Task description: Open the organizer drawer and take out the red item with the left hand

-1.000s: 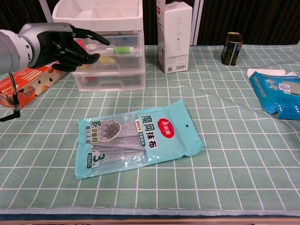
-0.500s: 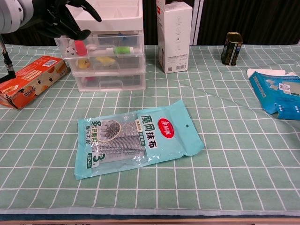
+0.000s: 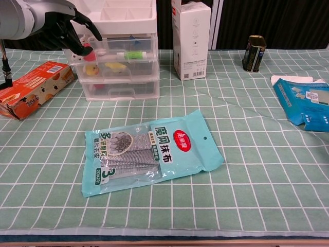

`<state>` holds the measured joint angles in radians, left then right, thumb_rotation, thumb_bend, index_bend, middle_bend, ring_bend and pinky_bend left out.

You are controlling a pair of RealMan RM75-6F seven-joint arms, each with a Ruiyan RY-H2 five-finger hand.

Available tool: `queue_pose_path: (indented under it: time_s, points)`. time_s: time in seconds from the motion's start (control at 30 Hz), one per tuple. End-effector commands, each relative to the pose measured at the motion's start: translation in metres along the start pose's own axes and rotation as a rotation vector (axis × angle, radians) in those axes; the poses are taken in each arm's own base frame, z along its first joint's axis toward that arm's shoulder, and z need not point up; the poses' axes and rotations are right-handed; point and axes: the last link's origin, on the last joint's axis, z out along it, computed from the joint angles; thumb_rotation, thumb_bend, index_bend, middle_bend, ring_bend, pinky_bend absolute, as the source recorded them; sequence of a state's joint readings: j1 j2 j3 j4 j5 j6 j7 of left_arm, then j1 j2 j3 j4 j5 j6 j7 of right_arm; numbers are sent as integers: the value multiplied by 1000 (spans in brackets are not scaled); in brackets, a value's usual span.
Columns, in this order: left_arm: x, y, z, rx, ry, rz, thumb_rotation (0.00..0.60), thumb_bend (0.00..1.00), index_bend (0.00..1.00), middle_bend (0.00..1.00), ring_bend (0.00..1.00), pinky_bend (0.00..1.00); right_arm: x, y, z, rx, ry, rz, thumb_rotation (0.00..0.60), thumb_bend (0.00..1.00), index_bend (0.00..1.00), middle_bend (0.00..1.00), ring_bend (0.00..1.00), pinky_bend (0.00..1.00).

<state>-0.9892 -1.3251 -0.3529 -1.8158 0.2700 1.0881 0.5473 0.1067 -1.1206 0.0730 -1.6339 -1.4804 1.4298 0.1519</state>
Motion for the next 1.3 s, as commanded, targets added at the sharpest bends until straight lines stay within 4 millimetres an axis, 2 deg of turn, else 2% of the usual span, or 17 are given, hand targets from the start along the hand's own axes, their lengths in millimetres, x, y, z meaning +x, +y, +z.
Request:
queue_pose_path:
  time_s: [0.03, 0.5, 1.3]
  points:
    - [-2, -1, 0, 8, -13, 5, 600, 469, 254, 1000, 968, 1000, 0, 0, 0, 0, -1, 0, 600, 2, 0, 0, 0, 215]
    - [-5, -4, -7, 14, -55, -10, 600, 469, 312, 1000, 979, 1000, 0, 0, 0, -3, -2, 0, 600, 3, 0, 0, 0, 215]
    - [-12, 2, -41, -66, -135, -20, 600, 469, 326, 1000, 981, 1000, 0, 0, 0, -3, 0, 0, 600, 3, 0, 0, 0, 215]
